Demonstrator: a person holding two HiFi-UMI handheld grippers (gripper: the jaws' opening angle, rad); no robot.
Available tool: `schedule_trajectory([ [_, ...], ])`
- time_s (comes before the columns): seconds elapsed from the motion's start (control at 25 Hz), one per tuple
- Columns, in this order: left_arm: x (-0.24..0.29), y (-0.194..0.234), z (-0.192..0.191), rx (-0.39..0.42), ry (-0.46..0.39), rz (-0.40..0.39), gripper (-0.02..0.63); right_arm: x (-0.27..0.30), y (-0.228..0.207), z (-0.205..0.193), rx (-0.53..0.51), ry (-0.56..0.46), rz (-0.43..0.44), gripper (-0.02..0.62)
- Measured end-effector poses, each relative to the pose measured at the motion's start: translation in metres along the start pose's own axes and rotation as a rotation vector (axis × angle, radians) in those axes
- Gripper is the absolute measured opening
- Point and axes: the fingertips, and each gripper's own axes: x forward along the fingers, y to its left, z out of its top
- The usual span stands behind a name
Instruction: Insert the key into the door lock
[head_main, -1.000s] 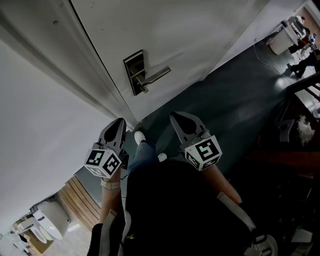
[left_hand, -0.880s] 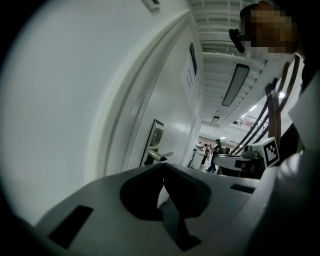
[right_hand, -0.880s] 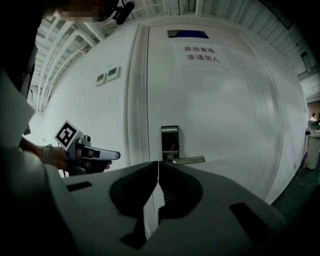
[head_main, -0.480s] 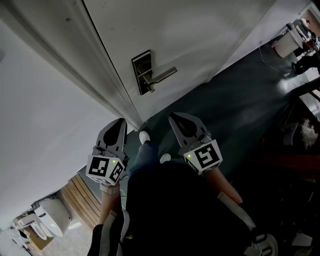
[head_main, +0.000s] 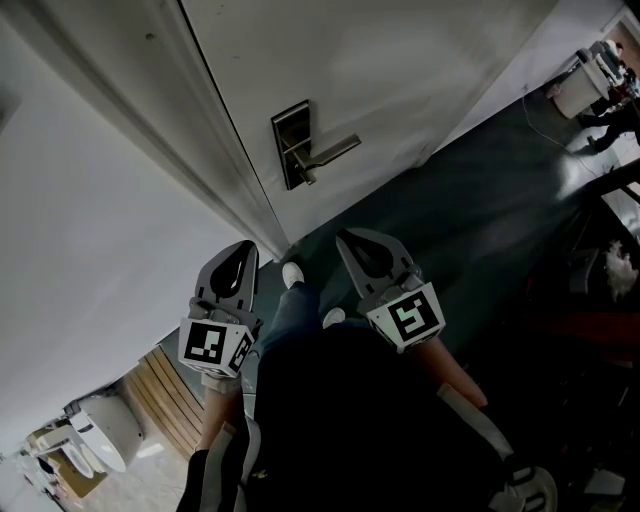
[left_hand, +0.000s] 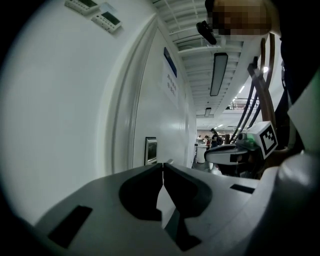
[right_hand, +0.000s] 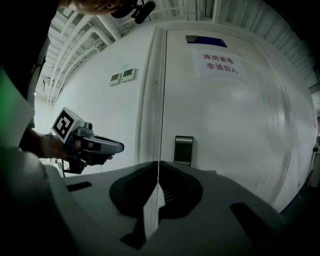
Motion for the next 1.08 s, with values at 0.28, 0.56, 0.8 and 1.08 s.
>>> schedule_trajectory([
  [0.28,0.000,-0.001,0.001,0.004,-0.002,0.000,0.011,0.000,0.000,-0.004,-0.016,0.015,0.001,0.017],
  [0.56,-0.001,-0.002,-0.005,-0.003,-0.001,-0.005,0.009,-0.001,-0.001,-0.006,-0.006,0.021,-0.008,0.017],
  [0.8,0.003,-0.001,-0.008,-0.007,0.002,-0.004,0.009,-0.001,-0.004,-0.011,-0.003,0.034,-0.019,0.017],
  [1.08,0.001,-0.001,-0.010,-0.017,0.008,-0.004,0.009,-0.002,-0.005,-0.012,0.005,0.040,-0.024,0.017],
])
